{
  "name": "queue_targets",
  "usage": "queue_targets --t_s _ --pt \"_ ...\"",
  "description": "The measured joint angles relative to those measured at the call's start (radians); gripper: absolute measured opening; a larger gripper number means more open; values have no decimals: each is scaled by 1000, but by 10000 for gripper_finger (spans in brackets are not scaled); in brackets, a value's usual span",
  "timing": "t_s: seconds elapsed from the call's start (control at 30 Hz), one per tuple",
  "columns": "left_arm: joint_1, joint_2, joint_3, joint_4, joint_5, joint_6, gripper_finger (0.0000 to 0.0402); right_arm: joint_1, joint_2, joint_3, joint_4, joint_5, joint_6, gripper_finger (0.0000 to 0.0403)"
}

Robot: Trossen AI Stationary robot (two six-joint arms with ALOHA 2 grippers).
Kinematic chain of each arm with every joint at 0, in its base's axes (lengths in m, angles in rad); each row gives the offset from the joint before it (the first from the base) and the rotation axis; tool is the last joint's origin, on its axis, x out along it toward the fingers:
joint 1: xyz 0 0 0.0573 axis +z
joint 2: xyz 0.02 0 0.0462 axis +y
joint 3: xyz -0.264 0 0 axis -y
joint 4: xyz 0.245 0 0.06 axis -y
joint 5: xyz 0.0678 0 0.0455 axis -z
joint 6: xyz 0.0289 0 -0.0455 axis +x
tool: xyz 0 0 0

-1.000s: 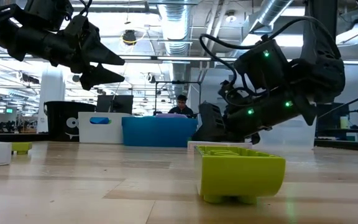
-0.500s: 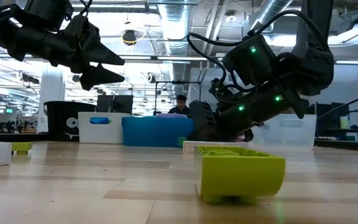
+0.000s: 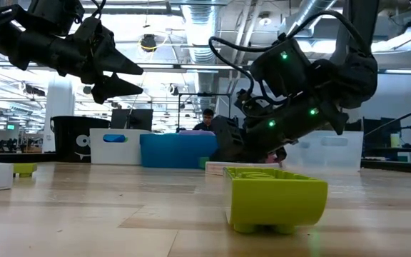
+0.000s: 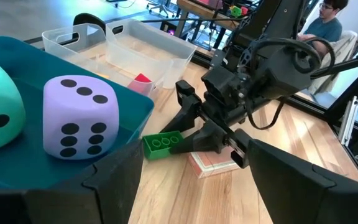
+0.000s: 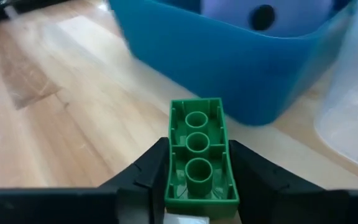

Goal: Pick & Place Toys
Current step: Put the small dark green game piece into the left transparent bin

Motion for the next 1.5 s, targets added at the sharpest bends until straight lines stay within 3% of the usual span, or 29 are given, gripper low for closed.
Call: queue_targets --t_s 0.33,0.7,0.9,1.07,1.5 --pt "0 0 0 0 0 0 281 81 -134 27 -164 23 -93 130" --pt "0 0 0 -5 0 -19 281 178 -366 34 -434 305 -93 131" --pt "0 0 0 -6 0 -19 281 139 -484 35 -578 382 -93 138" --pt "0 0 0 -6 0 -19 281 21 -563 35 -666 368 -93 135" --pt "0 0 0 -4 0 -19 281 -308 -597 35 -729 45 -118 140"
